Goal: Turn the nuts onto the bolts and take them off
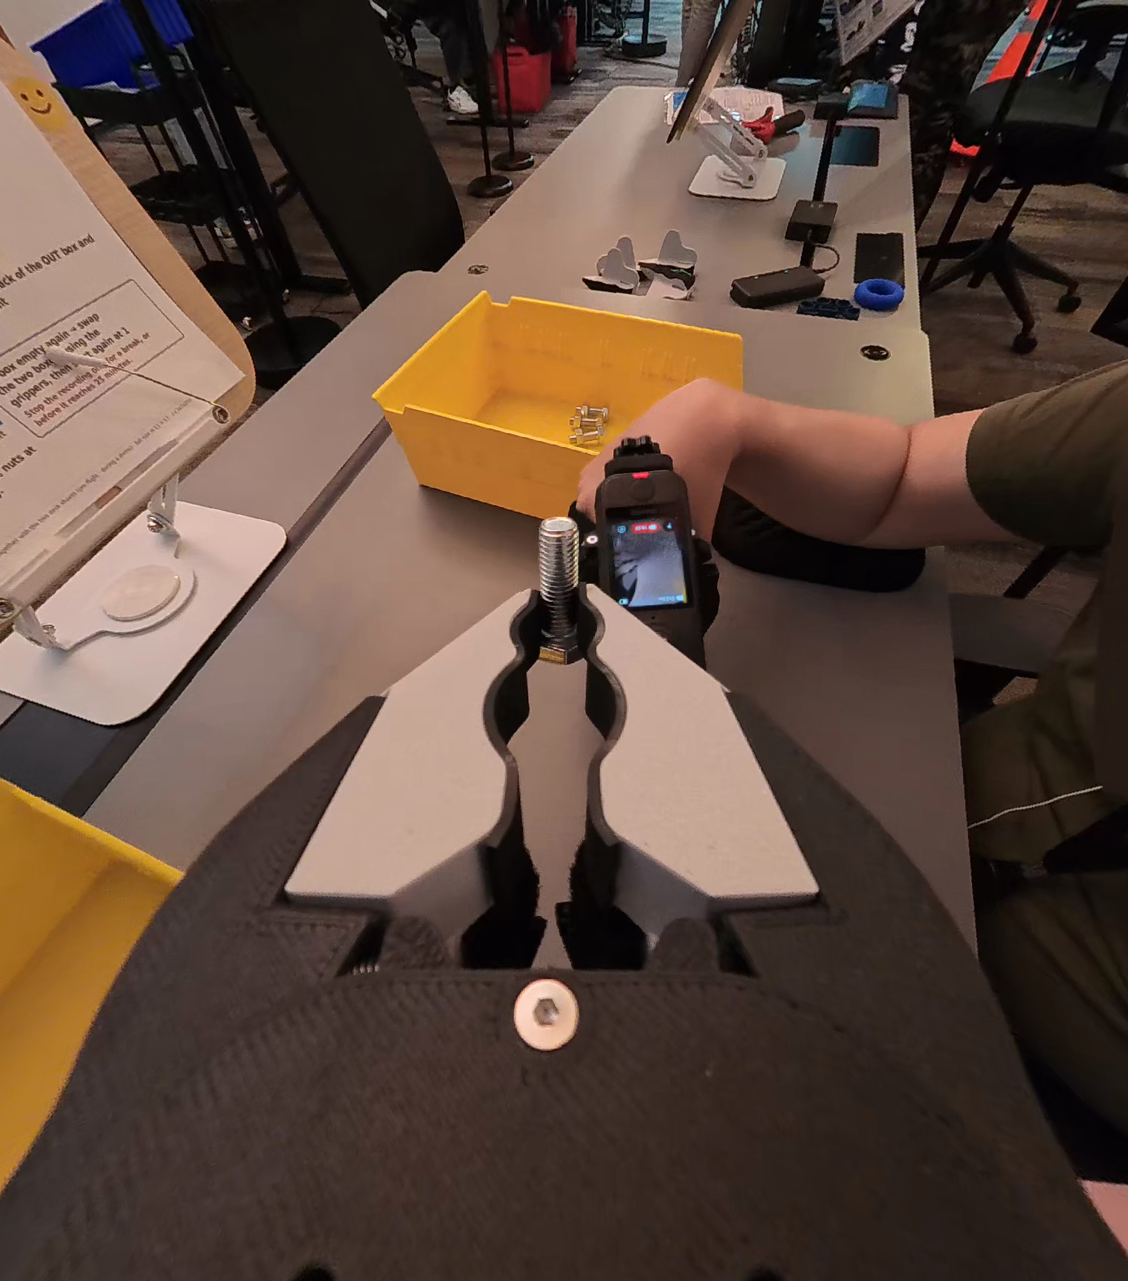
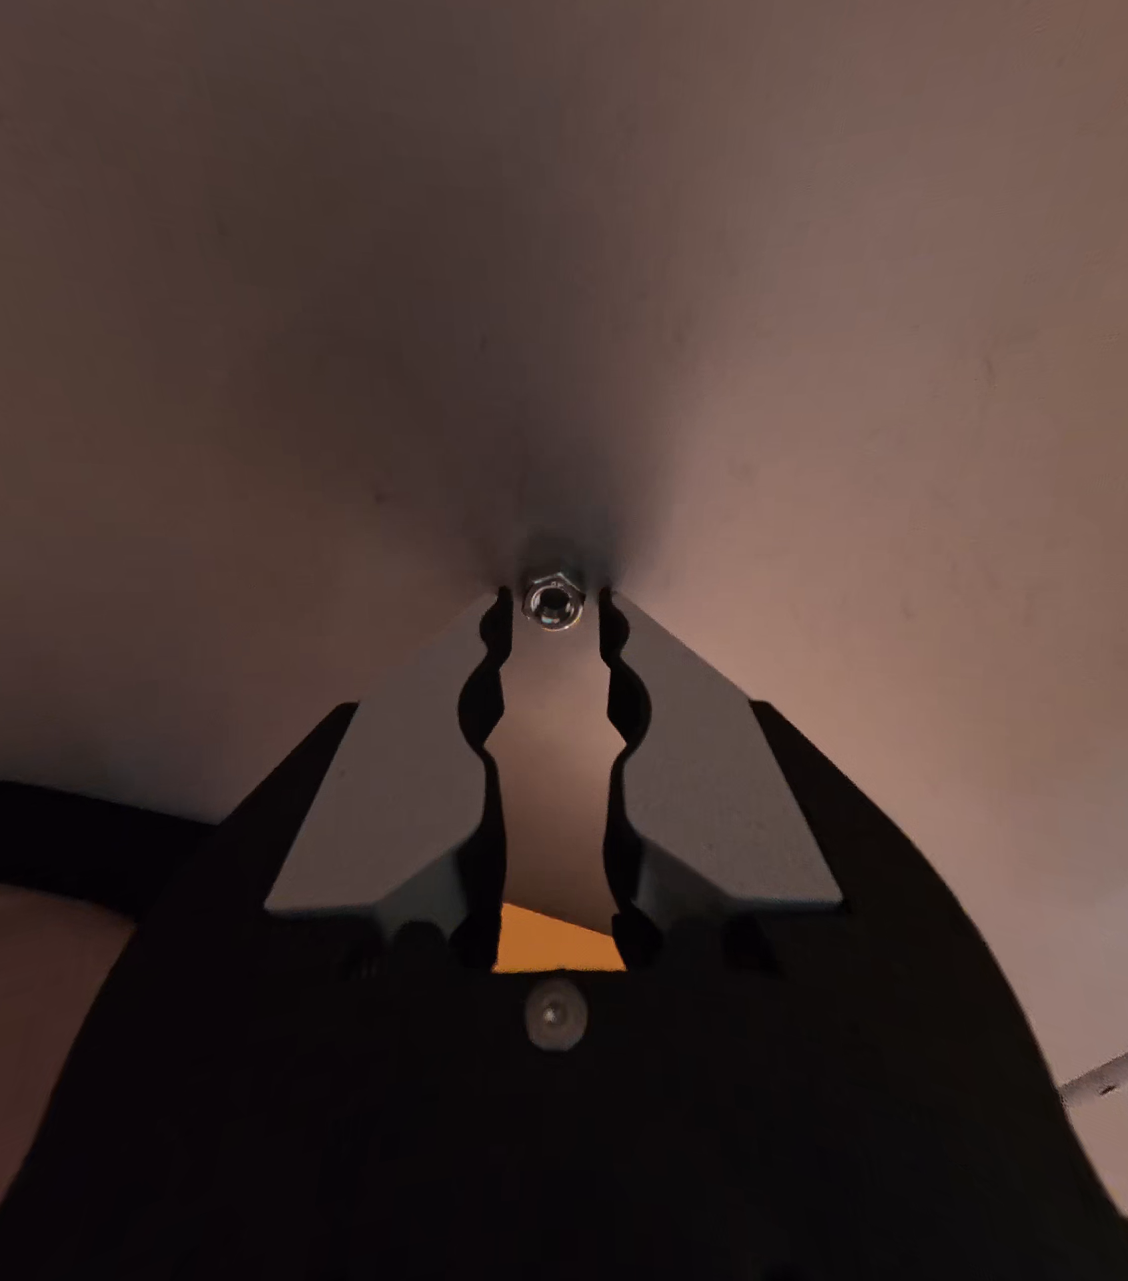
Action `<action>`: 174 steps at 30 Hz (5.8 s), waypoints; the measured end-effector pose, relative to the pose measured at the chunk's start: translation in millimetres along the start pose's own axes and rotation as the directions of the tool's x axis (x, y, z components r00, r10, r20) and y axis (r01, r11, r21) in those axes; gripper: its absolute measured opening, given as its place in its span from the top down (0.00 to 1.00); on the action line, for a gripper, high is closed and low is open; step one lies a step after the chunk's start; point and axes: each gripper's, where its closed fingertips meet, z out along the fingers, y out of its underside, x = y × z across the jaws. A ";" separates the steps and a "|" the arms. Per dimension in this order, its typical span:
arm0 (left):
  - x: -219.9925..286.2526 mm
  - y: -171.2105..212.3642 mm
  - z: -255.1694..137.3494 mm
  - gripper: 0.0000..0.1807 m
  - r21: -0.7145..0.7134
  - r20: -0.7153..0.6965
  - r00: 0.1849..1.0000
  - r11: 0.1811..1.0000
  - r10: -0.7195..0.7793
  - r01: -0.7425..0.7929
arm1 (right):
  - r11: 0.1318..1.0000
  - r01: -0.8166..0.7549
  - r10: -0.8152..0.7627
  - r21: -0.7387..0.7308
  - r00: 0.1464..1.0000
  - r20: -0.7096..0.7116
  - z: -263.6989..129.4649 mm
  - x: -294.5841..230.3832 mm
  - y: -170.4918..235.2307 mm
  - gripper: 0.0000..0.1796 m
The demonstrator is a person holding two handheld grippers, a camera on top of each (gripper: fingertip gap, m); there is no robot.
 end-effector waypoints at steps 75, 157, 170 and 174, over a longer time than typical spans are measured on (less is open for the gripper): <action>-31.9 79.0 159.5 0.96 -0.278 0.168 0.788 0.796 0.592 -0.538 | 0.837 0.138 0.157 0.530 0.867 -0.473 -148.4 60.1 -0.2 0.91; -71.6 63.9 138.7 0.96 -0.421 0.407 0.696 0.798 0.592 -0.432 | 0.423 -0.427 0.637 0.799 0.767 0.073 -168.1 101.7 -10.8 0.91; -64.5 62.1 139.0 0.96 -0.372 0.367 0.738 0.816 0.567 -0.443 | 0.423 -0.430 0.617 0.798 0.781 0.094 -170.6 95.8 -12.8 0.91; -71.9 59.4 136.8 0.96 -0.431 0.419 0.656 0.774 0.628 -0.465 | 0.305 -0.528 0.652 0.793 0.722 0.231 -172.0 100.7 -12.6 0.91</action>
